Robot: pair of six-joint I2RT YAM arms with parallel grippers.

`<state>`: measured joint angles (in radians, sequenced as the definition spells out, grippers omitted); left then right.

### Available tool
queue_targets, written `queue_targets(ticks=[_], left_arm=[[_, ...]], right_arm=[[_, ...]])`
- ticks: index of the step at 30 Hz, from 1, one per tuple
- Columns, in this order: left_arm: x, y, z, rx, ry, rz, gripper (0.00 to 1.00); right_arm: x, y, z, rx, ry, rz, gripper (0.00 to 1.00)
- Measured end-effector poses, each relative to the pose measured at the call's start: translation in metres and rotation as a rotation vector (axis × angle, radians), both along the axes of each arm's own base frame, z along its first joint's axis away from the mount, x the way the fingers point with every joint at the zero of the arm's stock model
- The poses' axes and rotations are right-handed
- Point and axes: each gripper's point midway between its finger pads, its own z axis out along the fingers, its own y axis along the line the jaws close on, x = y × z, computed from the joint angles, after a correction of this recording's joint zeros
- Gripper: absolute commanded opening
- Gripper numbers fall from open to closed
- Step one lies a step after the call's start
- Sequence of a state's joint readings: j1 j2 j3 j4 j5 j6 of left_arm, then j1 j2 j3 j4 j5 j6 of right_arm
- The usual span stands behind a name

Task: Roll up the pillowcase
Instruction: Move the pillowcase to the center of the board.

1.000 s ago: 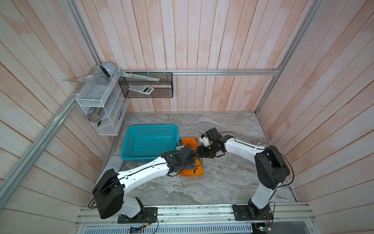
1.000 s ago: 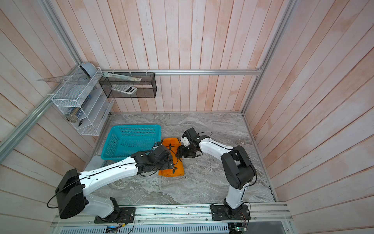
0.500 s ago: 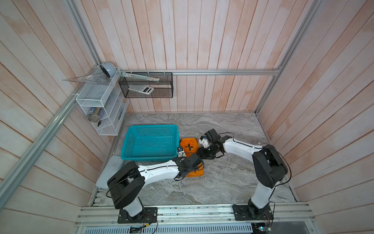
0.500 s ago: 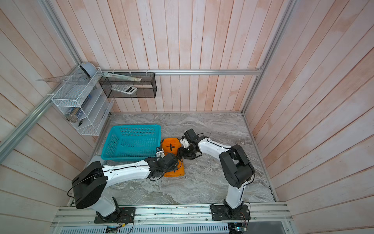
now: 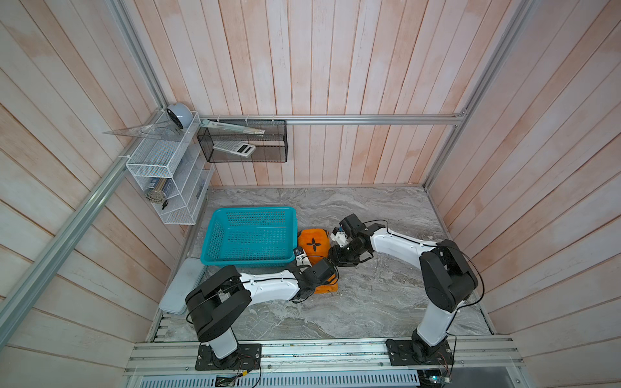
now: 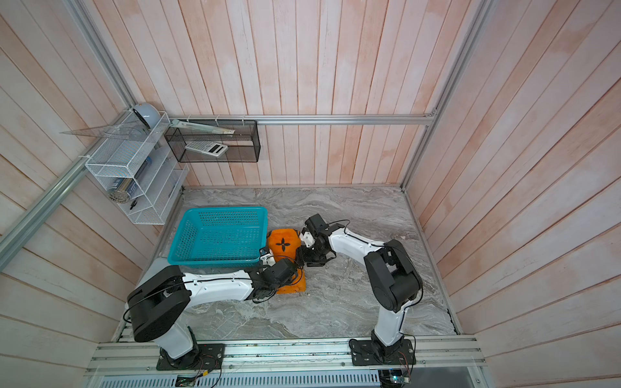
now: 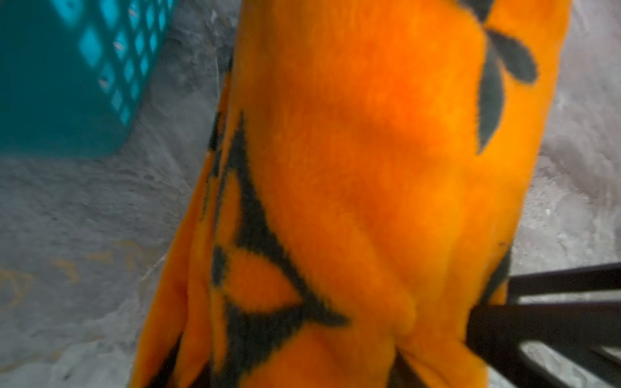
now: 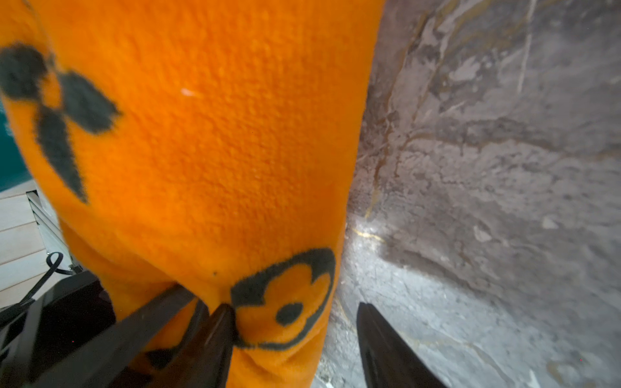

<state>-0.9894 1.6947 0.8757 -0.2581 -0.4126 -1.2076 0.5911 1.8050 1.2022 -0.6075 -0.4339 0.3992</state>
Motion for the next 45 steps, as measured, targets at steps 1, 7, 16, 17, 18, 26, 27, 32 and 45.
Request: queue_targets(ticks=[1,7,16,17,18,26,27,32,45], left_arm=[[0.001,-0.001,-0.001,-0.007,-0.002,0.000,0.24],[0.007,-0.019,-0.004,-0.094,-0.003,-0.016,0.00],[-0.006,-0.102,0.000,-0.380,0.061,-0.220,0.00],[-0.010,-0.107,0.001,-0.396,0.072,-0.236,0.00],[-0.015,-0.111,0.001,-0.415,0.087,-0.253,0.00],[-0.037,-0.117,0.002,-0.472,0.172,-0.312,0.72],[-0.038,-0.119,0.005,-0.482,0.174,-0.323,0.79],[-0.054,-0.108,0.018,-0.403,0.209,-0.372,0.91],[-0.034,-0.014,0.065,-0.236,0.094,-0.259,1.00]], right_arm=[[-0.002,-0.002,0.002,-0.010,0.011,0.007,0.62],[-0.007,-0.020,0.001,-0.059,0.057,-0.002,0.61],[-0.010,-0.065,0.010,-0.103,0.071,-0.100,0.60],[-0.012,-0.070,0.012,-0.109,0.074,-0.112,0.60],[-0.013,-0.075,0.013,-0.113,0.076,-0.123,0.60],[-0.020,-0.080,0.000,-0.157,0.112,-0.119,0.60],[-0.021,-0.080,-0.004,-0.167,0.118,-0.114,0.59],[-0.021,-0.079,-0.012,-0.185,0.118,-0.106,0.59],[-0.022,-0.077,-0.014,-0.186,0.109,-0.098,0.59]])
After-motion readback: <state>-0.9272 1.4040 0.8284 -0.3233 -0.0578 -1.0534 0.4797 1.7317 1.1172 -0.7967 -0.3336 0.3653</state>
